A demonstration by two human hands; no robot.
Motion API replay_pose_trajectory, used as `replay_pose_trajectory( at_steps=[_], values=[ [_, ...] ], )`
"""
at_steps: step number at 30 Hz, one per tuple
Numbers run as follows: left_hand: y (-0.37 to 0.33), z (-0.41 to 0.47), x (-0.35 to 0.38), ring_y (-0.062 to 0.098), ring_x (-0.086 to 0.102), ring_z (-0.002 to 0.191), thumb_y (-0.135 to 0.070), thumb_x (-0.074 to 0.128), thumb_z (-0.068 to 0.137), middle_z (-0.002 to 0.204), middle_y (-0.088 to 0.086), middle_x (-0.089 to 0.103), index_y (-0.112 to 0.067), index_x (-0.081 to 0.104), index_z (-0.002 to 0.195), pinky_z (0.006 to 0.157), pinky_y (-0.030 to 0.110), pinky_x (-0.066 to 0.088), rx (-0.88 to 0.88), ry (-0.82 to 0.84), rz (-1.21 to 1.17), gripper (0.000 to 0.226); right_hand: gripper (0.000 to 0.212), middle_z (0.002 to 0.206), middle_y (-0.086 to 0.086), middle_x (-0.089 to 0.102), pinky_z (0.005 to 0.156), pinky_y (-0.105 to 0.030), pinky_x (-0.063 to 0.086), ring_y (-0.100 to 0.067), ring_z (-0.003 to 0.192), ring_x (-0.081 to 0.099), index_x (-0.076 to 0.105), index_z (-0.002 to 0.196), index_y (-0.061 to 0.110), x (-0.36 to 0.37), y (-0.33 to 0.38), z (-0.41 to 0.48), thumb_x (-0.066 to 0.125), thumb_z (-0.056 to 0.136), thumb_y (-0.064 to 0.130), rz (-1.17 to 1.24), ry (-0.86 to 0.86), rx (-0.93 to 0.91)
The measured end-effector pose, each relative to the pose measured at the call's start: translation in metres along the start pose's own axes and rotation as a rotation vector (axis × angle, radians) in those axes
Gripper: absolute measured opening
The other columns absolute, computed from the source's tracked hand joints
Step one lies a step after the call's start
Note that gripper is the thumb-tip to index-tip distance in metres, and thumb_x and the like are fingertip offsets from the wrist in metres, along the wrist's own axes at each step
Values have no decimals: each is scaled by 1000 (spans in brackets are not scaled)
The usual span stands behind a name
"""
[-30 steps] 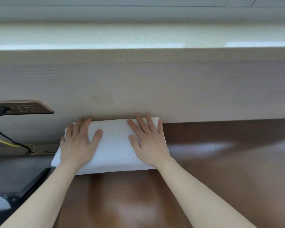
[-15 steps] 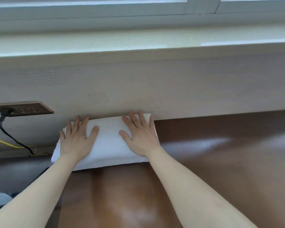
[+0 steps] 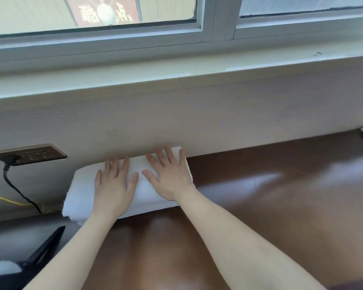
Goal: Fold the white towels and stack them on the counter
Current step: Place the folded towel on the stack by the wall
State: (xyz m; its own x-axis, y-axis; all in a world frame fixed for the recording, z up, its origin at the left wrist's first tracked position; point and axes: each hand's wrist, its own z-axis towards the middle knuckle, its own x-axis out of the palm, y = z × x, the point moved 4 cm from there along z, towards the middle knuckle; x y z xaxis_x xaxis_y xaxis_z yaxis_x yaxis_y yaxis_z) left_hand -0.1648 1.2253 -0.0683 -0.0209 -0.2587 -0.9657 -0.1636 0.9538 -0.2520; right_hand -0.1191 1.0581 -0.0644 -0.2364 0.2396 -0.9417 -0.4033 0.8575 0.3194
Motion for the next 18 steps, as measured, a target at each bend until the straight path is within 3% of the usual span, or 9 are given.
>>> replay_pose_trajectory(
  at_steps=[7, 12, 18],
  values=[
    [-42, -13, 12, 27, 1, 153, -71, -10, 83, 167, 9, 10, -28, 16, 159, 121, 48, 2, -28, 52, 39, 91, 66, 167, 4, 1, 121, -48, -9, -20, 152, -8, 9, 158, 32, -18, -29, -43, 10, 99, 61, 28, -50, 26],
    [-103, -28, 6, 24, 2, 153, -73, -7, 87, 167, 7, 11, -33, 17, 158, 122, 44, 1, 164, 39, 31, 86, 63, 165, 4, 13, 123, -47, -3, -24, 152, -1, 14, 157, 37, -43, -66, -86, 16, 99, 64, 72, -148, 140],
    [-208, -73, 10, 26, 5, 154, -77, -7, 85, 166, 9, 15, -37, 17, 158, 123, 44, 5, 331, 43, 70, 86, 72, 165, 4, 13, 123, -47, -2, -24, 153, 2, 17, 155, 42, -85, -133, -173, 10, 90, 71, 91, -266, 271]
  ],
)
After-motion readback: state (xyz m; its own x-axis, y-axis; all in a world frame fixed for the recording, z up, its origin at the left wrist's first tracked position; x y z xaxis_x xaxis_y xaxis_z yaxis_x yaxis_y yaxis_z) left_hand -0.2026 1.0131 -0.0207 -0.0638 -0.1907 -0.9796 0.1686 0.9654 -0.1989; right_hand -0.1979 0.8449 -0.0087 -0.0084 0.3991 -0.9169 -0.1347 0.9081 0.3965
